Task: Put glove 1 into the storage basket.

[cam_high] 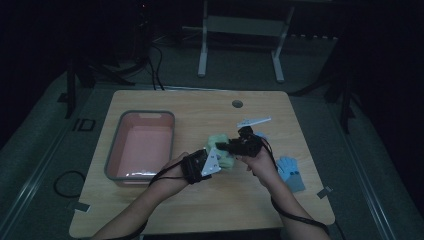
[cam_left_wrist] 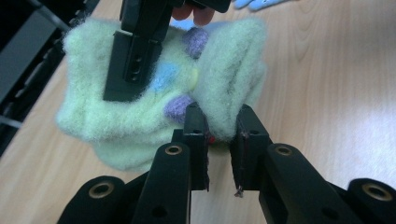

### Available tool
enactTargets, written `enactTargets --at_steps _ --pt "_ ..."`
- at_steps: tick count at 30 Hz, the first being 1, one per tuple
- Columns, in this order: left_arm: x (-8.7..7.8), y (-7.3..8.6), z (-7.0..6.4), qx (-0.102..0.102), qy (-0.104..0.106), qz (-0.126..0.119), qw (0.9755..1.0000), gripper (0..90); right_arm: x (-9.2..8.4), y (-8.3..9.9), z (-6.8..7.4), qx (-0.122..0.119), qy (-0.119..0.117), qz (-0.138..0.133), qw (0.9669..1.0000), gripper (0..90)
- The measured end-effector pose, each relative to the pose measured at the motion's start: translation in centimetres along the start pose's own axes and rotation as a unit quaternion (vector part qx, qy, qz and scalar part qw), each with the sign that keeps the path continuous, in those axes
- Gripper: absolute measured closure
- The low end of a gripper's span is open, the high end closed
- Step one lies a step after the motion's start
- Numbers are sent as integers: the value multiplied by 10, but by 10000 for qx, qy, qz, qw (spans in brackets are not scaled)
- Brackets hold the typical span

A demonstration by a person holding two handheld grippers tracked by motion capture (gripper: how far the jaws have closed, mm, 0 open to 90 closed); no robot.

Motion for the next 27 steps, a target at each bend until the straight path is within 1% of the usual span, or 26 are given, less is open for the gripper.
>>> enactTargets --at_steps 3,5,9,13,15,16,19,22,27 --pt "-9 3 5 5 -92 45 9999 786 5 -9 6 -59 -27 7 10000 723" --pt "-14 7 9 -60 -112 57 9999 786 10 -15 10 -110 -42 -2 9999 723" --pt "-23 15 15 -100 -199 99 9997 786 20 -26 19 -161 -97 18 9998 723" --pt "-34 22 20 -127 -269 181 9994 786 30 -36 27 -289 -119 47 9995 723" --pt "-42 27 24 -143 -337 230 9991 786 35 -42 33 -351 -138 76 9993 724" --pt "-45 29 26 -169 -356 231 9990 786 39 -47 36 -359 -175 82 9992 724" --pt "-53 34 31 -189 -419 268 9986 786 46 -56 43 -390 -206 69 9990 723" --pt "-60 40 34 -229 -457 287 9983 786 54 -63 49 -402 -256 67 9988 723" --pt "-70 50 37 -263 -506 370 9977 786 66 -70 59 -491 -312 127 9982 723"
Point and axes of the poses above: each handheld gripper's, and its own axes: x roughly forward along the jaws, y roughly out of its underside, z roughly to its left, the point moved 1 cm from there along x, roughly forward along the jaws, and after that the axes turned 2 degrees about y, right-handed, at the moved point
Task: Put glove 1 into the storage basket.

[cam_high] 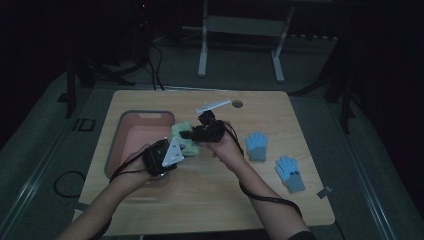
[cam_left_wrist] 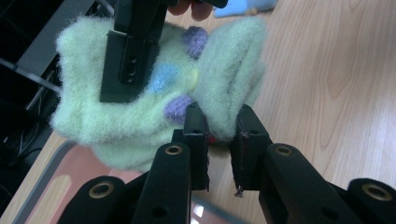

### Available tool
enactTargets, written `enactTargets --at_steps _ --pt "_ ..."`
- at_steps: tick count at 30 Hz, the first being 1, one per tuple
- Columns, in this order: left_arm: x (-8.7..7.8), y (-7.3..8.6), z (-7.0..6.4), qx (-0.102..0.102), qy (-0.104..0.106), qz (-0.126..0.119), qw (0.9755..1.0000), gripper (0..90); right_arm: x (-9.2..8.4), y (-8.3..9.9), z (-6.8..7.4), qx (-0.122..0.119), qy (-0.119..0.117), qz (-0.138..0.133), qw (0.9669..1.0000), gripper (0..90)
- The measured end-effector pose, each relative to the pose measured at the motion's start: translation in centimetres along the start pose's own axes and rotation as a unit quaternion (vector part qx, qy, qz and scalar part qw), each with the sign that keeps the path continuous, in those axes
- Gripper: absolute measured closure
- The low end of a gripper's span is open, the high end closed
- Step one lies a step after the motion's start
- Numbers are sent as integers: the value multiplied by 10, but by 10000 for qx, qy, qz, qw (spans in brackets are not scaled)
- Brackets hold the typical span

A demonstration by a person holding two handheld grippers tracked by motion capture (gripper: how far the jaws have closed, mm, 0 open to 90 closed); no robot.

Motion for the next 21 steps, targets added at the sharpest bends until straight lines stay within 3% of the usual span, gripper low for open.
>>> enactTargets --at_steps 12,21 --pt "-16 28 10 -174 -118 171 9996 786 36 -19 19 -111 -187 189 9996 723" --pt "-35 59 26 -377 -195 260 9988 786 71 -42 42 -359 -267 345 9984 724"
Point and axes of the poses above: each handheld gripper's, and its own axes: x roughly forward along the jaws, y roughly out of its underside, z roughly to its left, the point moved 1 cm from there along x, roughly forward along the jaws, and after that the axes turned 2 degrees about y, right-handed, at the moved point
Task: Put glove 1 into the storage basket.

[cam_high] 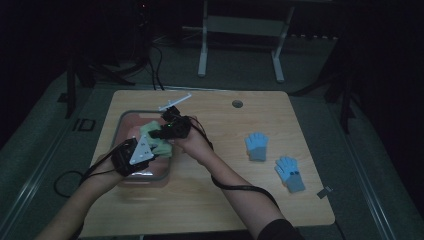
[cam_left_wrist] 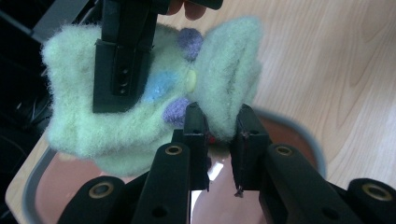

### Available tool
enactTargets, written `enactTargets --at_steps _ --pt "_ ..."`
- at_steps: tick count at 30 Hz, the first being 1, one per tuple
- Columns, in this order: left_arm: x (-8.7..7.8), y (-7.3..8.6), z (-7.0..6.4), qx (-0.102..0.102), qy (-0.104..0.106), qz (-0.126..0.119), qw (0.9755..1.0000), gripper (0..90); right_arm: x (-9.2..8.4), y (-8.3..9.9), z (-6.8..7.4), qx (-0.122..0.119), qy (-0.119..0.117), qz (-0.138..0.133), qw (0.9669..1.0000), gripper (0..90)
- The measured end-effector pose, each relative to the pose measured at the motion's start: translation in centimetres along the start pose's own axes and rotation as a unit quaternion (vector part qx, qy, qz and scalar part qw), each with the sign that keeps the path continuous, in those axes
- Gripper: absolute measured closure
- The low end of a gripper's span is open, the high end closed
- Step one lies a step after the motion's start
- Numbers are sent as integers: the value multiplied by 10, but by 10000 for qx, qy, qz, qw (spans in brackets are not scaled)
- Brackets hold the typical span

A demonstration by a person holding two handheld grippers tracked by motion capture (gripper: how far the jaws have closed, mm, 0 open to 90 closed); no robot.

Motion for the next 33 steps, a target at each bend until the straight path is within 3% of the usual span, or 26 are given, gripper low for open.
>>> enactTargets --at_steps 5,7,9,13,18,23,29,33 --pt "2 20 5 -16 -22 106 9999 786 22 -8 9 -79 -48 88 9999 724" --pt "5 28 7 -82 60 124 9999 786 32 -8 10 -37 -73 153 9999 724" --pt "5 28 7 -82 60 124 9999 786 37 -7 10 -38 -65 181 9998 724" --pt "13 44 13 -132 287 213 9993 785 58 -2 7 11 -55 349 9994 723" --pt "24 50 21 -106 573 339 9977 784 66 2 -1 122 0 441 9990 719" --pt "41 48 28 52 918 754 9929 780 71 6 -7 110 264 642 9975 627" --pt "60 41 32 160 1359 1141 9840 771 68 10 -12 90 359 741 9966 594" --pt "65 39 31 210 1418 1211 9822 759 65 14 -15 127 367 752 9964 588"
Point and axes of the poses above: each handheld gripper's, and its own axes: x roughly forward along the jaws, y roughly out of its underside, z roughly to its left, the point moved 1 cm from there along x, roughly forward along the jaws, and after that the axes turned 2 degrees about y, right-handed, at the moved point
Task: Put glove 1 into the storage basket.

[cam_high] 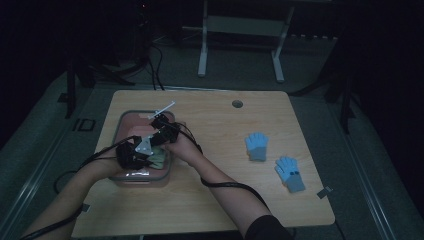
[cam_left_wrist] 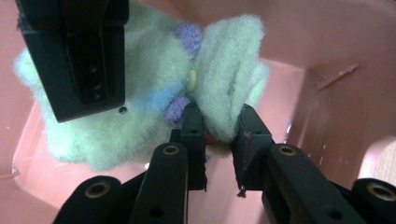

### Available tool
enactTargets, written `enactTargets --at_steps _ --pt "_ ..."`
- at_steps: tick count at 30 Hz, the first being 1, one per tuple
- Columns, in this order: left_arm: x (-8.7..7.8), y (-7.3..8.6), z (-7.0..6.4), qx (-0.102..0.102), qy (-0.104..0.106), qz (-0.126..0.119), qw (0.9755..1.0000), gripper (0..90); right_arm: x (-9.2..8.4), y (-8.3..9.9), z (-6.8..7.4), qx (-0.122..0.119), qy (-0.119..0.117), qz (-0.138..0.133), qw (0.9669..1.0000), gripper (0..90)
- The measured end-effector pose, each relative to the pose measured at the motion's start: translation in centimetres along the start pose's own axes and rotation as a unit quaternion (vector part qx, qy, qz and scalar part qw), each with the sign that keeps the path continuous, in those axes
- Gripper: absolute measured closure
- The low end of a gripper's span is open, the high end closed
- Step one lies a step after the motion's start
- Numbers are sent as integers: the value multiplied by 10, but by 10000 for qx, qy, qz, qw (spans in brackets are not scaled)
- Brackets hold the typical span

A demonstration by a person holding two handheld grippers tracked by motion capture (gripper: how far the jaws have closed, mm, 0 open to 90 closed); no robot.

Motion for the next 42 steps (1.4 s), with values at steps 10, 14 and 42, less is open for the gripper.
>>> enactTargets --at_steps 10,14,42 --pt "5 1 1 -262 134 150 9995 555 -5 7 -6 55 48 -14 10000 535" --pt "-1 1 3 -507 40 35 9987 458 -13 7 -7 15 29 -72 10000 527" --pt "-35 -43 -28 -1108 -199 -680 9913 392 -86 48 -10 -155 -141 -445 9988 461"
Point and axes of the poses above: each handheld gripper's, and its own axes: x roughly forward along the jaws, y roughly out of its underside, z roughly to its left, the point moved 1 cm from there along x, roughly forward along the jaws, and after that the axes turned 2 degrees about y, right-handed, at the moved point
